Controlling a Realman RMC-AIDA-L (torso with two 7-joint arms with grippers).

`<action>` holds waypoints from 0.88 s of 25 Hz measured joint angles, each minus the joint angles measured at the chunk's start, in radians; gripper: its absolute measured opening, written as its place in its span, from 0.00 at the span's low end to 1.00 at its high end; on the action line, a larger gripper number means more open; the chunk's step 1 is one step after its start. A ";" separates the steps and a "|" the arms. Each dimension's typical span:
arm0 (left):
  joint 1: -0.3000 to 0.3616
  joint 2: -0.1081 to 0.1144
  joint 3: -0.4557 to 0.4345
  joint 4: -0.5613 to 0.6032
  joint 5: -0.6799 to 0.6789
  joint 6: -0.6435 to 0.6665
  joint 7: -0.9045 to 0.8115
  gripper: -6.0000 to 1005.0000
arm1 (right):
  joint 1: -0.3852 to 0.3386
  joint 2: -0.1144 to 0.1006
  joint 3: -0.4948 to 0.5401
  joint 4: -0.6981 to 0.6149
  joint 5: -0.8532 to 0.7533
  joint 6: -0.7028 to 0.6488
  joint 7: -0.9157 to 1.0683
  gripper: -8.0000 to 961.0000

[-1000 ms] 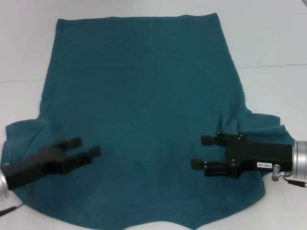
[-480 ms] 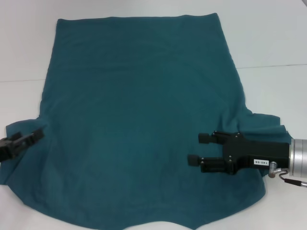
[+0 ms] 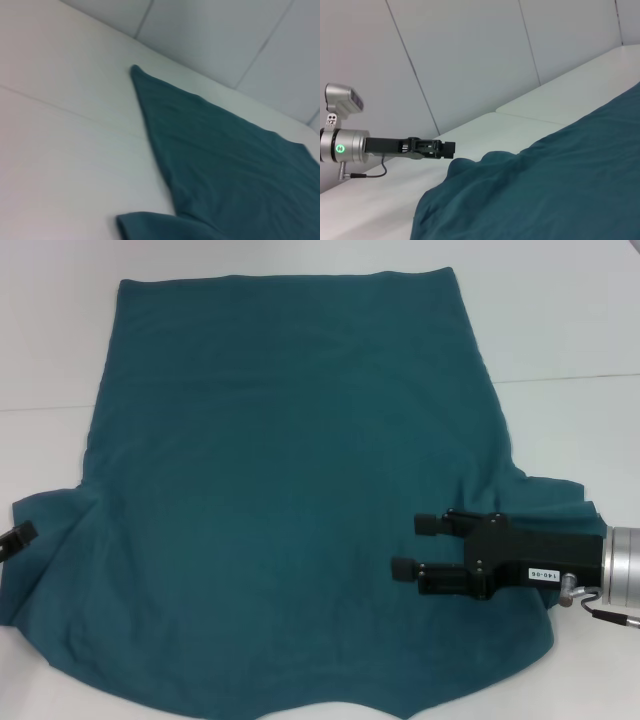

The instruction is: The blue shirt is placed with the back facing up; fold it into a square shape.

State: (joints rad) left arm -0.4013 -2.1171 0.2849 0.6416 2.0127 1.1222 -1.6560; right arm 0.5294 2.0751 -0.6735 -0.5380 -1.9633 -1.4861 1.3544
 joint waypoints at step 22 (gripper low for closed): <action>-0.006 -0.007 0.031 -0.026 0.059 -0.029 0.000 0.87 | -0.005 -0.005 0.000 -0.004 0.000 -0.003 0.006 0.94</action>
State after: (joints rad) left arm -0.4074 -2.1238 0.3163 0.6157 2.0714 1.0937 -1.6563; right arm 0.5245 2.0705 -0.6734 -0.5415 -1.9634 -1.4891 1.3606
